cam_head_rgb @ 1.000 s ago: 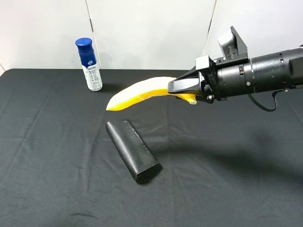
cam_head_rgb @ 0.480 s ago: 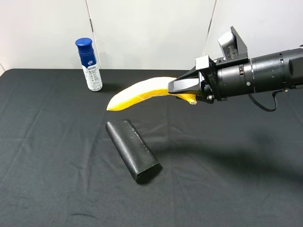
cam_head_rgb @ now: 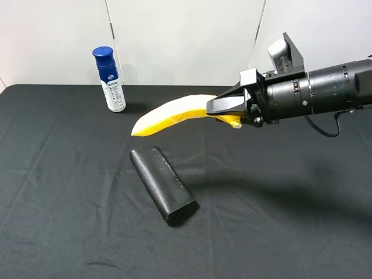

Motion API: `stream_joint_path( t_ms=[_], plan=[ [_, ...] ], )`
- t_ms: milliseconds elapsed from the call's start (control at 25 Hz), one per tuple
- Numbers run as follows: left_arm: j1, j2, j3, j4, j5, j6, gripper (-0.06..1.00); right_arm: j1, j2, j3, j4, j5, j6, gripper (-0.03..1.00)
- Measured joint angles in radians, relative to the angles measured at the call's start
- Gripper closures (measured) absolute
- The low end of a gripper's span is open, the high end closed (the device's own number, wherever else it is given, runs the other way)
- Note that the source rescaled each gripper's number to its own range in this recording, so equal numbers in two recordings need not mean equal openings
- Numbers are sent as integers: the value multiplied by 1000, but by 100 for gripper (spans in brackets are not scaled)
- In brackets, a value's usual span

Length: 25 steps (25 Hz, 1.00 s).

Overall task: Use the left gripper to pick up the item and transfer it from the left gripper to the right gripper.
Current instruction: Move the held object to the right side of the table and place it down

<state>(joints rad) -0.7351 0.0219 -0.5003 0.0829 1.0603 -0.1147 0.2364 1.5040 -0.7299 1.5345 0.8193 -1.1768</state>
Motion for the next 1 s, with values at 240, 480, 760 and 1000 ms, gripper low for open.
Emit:
stream_joint_path(
  t_ms=[240,480,760,1000],
  plan=[
    [10,0,0,0,-1,0,-5,0,0,0,-14,0,3,93],
    [251,0,0,0,-1,0,-5,0,0,0,-38,0,36,93],
    [589,0,0,0,-2,0,-5,0,0,0,-44,-20,45,93],
    [793,0,0,0,-2,0,-4,0,0,0,-49,-104,103,93]
  ],
)
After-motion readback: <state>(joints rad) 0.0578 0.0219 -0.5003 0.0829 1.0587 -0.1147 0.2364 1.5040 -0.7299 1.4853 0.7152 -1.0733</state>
